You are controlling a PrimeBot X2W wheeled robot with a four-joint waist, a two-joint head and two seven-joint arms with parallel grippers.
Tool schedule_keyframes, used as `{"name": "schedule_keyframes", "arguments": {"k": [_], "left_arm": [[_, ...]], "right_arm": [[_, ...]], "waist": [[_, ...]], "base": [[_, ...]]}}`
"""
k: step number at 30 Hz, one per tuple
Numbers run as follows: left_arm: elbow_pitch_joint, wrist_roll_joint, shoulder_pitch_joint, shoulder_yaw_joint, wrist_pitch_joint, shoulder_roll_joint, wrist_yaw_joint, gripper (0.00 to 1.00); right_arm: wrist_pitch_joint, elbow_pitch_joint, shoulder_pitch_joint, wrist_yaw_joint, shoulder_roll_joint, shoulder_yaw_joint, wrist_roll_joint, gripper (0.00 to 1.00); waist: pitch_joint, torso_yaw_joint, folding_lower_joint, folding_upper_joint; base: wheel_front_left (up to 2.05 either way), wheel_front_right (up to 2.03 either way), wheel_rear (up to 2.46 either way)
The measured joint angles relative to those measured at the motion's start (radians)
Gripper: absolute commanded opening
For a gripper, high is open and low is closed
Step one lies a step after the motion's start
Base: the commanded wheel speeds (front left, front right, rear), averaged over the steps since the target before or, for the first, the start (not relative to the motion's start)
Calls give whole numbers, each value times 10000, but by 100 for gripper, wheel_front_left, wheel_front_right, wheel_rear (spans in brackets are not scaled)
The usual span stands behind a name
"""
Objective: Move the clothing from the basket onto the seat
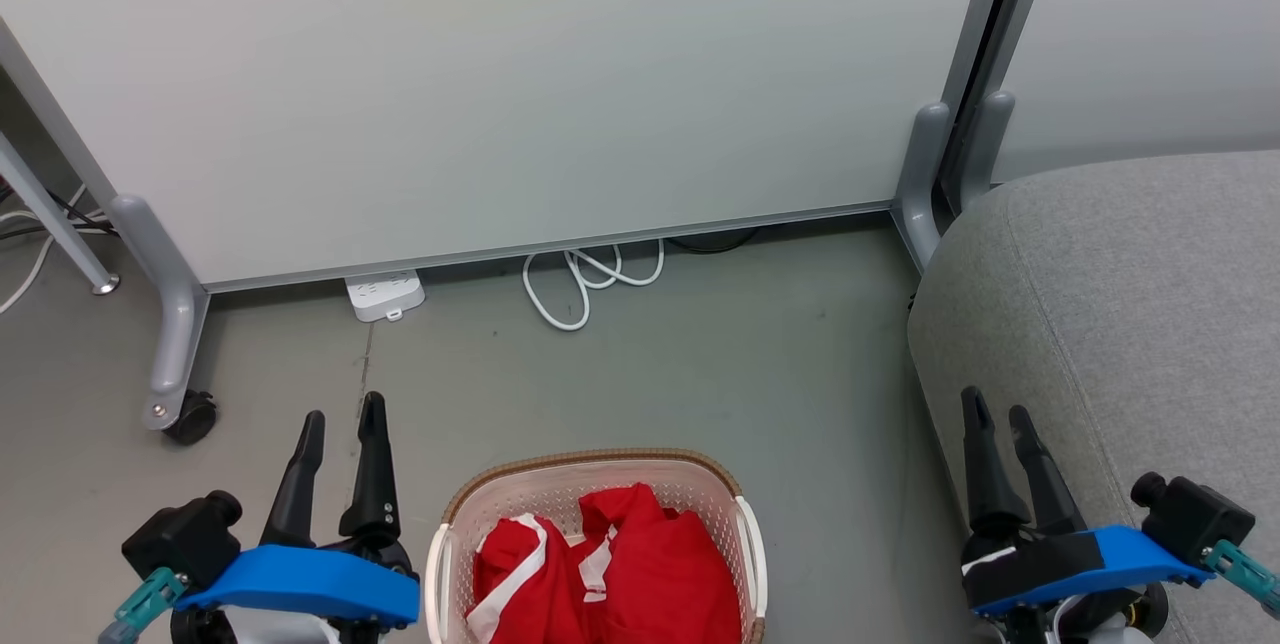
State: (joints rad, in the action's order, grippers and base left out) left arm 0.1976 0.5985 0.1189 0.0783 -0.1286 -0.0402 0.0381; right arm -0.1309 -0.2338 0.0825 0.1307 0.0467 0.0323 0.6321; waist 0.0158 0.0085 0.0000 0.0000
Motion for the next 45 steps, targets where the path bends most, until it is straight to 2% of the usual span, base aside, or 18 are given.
{"name": "schedule_keyframes", "arguments": {"k": [21,45], "left_arm": [[117,-2163,174,376,-531,-35,-134,100],[422,-3921,231,598,-1034,-54,-221,100]], "right_arm": [[-522,-188,138,0,6,194,-2098,100],[-999,-539,219,2,12,297,-4199,100]], "waist": [[23,37,0,0],[-37,63,0,0]], "base": [[0,0,0],[0,0,0]]}}
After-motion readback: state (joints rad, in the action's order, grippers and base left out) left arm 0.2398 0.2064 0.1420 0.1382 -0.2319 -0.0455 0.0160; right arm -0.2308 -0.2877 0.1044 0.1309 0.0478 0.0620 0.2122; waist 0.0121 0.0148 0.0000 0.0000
